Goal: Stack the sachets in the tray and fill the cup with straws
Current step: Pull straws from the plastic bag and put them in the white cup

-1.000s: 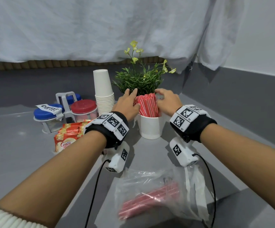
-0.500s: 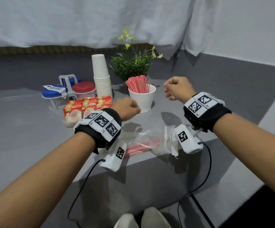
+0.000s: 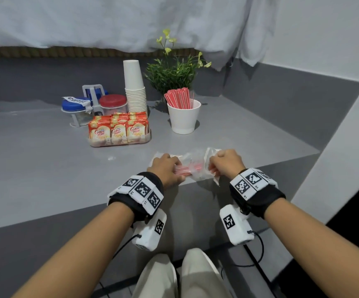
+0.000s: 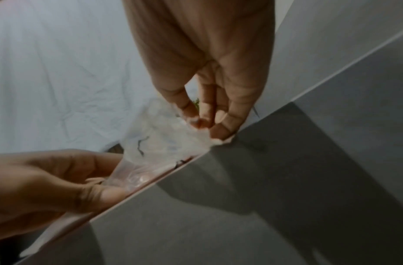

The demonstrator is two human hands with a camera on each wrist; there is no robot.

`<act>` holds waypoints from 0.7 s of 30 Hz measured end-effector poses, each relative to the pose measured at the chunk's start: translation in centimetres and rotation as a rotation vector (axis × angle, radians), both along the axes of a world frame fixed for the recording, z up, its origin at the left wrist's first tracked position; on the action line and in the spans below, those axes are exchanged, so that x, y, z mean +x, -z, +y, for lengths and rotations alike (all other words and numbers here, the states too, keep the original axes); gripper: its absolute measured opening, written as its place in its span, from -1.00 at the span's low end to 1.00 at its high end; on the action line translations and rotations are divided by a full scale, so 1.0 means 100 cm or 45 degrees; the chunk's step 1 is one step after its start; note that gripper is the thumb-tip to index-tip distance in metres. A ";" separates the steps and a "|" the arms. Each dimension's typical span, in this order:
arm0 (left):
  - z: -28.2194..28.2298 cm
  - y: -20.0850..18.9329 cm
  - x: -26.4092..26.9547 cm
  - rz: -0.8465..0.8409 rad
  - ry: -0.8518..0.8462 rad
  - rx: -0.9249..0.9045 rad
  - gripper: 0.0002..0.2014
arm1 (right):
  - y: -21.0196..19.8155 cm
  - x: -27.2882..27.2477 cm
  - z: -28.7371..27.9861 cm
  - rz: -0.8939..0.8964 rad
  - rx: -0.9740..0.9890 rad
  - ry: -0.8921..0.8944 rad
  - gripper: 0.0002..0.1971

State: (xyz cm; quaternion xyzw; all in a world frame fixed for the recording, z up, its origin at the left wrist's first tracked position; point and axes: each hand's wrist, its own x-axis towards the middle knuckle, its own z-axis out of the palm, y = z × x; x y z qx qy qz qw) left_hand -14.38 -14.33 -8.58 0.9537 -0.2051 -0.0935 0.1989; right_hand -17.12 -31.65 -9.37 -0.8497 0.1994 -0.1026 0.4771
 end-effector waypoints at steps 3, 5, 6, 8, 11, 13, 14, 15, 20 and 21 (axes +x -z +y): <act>-0.002 0.008 -0.002 -0.063 -0.007 -0.002 -0.58 | -0.004 -0.001 0.005 -0.014 -0.114 -0.173 -0.80; -0.002 0.012 -0.002 -0.076 -0.026 -0.038 -0.61 | -0.003 -0.003 0.009 -0.047 -0.144 -0.297 -0.75; -0.003 0.014 -0.002 -0.083 -0.040 -0.054 -0.63 | -0.002 -0.004 0.010 -0.060 -0.183 -0.358 -0.77; -0.003 0.017 -0.003 -0.103 -0.056 -0.058 -0.65 | 0.000 -0.007 0.011 -0.080 -0.275 -0.458 -0.83; -0.004 0.020 -0.004 -0.135 -0.054 0.017 -0.68 | -0.003 -0.008 0.012 -0.052 -0.324 -0.518 -0.84; -0.006 0.022 -0.005 -0.169 -0.050 0.075 -0.70 | -0.006 -0.009 0.010 0.002 -0.407 -0.561 -0.80; -0.006 0.022 -0.005 -0.185 -0.048 0.083 -0.70 | -0.007 -0.009 0.008 0.024 -0.454 -0.582 -0.77; -0.006 0.023 -0.005 -0.197 -0.047 0.075 -0.70 | -0.007 -0.008 0.004 0.046 -0.465 -0.587 -0.75; -0.004 0.022 -0.006 -0.208 -0.056 -0.138 -0.73 | -0.002 0.002 -0.002 0.168 -0.146 -0.538 -0.72; -0.005 0.020 -0.007 -0.195 -0.051 -0.182 -0.73 | -0.002 0.003 0.000 0.180 -0.018 -0.540 -0.73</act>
